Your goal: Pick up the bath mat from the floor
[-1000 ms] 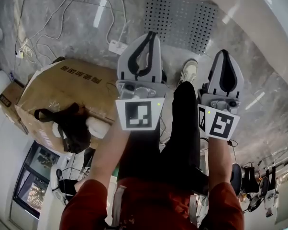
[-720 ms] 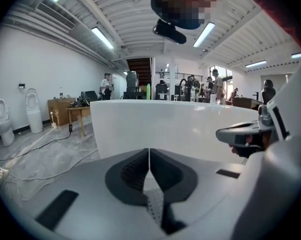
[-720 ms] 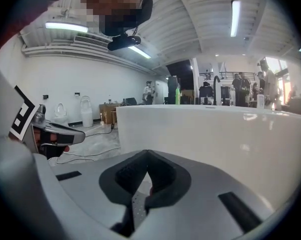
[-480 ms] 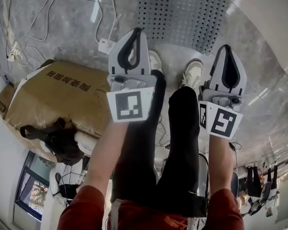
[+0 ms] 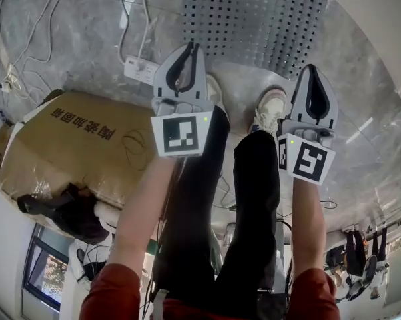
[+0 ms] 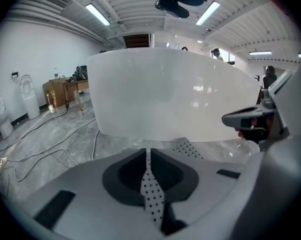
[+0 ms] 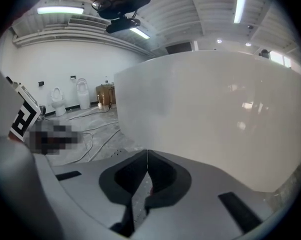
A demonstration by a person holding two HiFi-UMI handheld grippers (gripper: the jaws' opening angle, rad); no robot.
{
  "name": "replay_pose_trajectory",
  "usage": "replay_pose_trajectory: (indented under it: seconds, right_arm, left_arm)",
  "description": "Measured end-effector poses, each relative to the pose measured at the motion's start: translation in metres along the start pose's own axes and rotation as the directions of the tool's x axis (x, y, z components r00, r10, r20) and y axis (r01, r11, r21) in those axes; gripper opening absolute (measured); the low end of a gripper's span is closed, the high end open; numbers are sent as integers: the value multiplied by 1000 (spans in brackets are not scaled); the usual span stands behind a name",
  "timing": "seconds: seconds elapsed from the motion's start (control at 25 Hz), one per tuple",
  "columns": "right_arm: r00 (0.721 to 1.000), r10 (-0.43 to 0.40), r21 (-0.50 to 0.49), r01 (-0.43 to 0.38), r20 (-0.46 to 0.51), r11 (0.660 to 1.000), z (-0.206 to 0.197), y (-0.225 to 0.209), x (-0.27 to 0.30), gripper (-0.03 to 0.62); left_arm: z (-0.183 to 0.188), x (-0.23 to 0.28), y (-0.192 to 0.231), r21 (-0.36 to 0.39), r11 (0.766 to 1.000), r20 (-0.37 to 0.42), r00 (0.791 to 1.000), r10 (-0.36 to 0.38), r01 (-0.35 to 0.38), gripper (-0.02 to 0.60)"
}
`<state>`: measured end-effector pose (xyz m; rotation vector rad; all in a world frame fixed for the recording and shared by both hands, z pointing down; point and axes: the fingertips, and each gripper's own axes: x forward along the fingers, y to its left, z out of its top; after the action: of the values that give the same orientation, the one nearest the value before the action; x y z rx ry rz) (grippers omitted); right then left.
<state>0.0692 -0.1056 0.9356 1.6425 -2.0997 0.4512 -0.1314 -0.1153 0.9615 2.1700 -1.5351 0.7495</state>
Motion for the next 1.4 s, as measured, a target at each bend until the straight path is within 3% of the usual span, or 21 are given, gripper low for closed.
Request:
replay_pose_trajectory:
  seconds: [0.24,0.44,0.68,0.84,1.08,1.4]
  right_arm:
    - [997,0,0,0,-79,1000,-47,0,25,12]
    - [989,-19,18,22,-150,1000,-82,-11,46,14]
    - [974,-20,0,20,-226,1000,-119,-19,63,23]
    - [956,-20,15,25,-293,1000,-147,-26,72,107]
    - [904,-26,30,43,-428,999,-197,-39,84,242]
    - [834,-61,61,112,-548,992,-246,-65,95,318]
  left_arm:
    - [-50,23,7,51,999,-81,997,-13,18,18]
    - [-82,44,16,-3,1000,-143,990,-8,8,22]
    - [-120,71,24,-28,1000,-228,974,-9,3,143]
    - [-146,85,27,-33,999,-287,958,-18,9,190]
    - [-178,100,36,-124,992,-345,938,-21,-24,229]
    - [-213,119,37,-143,990,-428,902,-58,-4,336]
